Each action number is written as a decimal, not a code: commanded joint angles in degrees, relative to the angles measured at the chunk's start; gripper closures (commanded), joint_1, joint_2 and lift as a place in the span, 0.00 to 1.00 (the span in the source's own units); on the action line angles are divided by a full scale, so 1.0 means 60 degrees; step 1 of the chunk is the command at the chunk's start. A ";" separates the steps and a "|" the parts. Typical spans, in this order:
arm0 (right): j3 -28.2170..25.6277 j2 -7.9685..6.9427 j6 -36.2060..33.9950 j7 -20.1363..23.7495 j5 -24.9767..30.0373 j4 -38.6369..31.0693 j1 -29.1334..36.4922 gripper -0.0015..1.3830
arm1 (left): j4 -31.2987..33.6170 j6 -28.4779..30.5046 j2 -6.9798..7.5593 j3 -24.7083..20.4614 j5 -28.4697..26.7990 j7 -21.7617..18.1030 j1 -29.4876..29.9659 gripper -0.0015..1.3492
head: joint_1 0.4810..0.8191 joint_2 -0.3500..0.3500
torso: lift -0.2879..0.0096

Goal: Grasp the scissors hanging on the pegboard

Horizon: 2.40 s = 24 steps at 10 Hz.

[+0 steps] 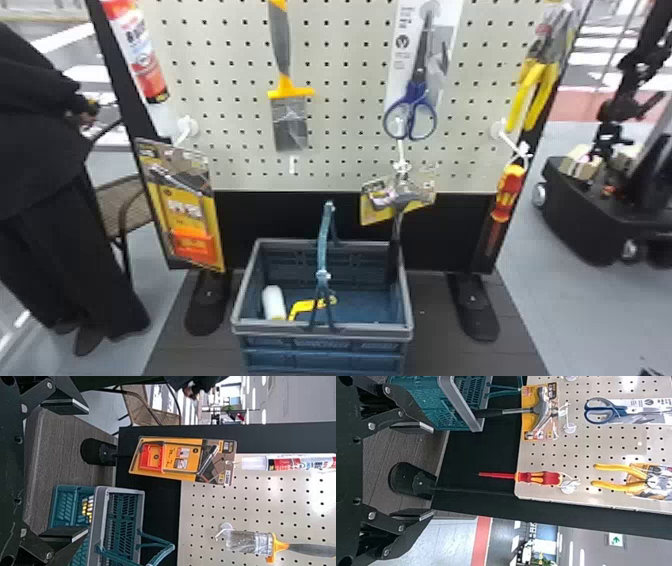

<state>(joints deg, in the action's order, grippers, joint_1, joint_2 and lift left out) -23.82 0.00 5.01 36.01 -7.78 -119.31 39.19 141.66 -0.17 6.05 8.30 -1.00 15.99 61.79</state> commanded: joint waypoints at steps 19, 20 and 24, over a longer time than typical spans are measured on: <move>0.0073 0.1216 -0.4731 0.1102 0.0506 -0.4502 -0.2917 0.37 | 0.0005 0.0160 0.0837 0.0535 0.0577 0.0323 -0.0510 0.17 | 0.20 0.50 | 0.63; 0.0205 0.1392 -0.4878 0.1117 0.0506 -0.4502 -0.3245 0.37 | 0.0028 0.0146 0.1130 0.0725 0.0767 0.0616 -0.0634 0.17 | 0.20 0.50 | 0.63; 0.0879 0.1919 -0.5200 0.1161 0.0492 -0.4338 -0.4598 0.37 | 0.0192 0.0175 0.2112 0.1473 0.1368 0.1421 -0.1208 0.17 | 0.20 0.50 | 0.63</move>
<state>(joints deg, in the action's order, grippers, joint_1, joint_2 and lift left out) -19.34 11.10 -25.95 42.98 -4.80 -145.72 12.94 142.68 0.91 17.94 16.58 6.80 24.40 54.90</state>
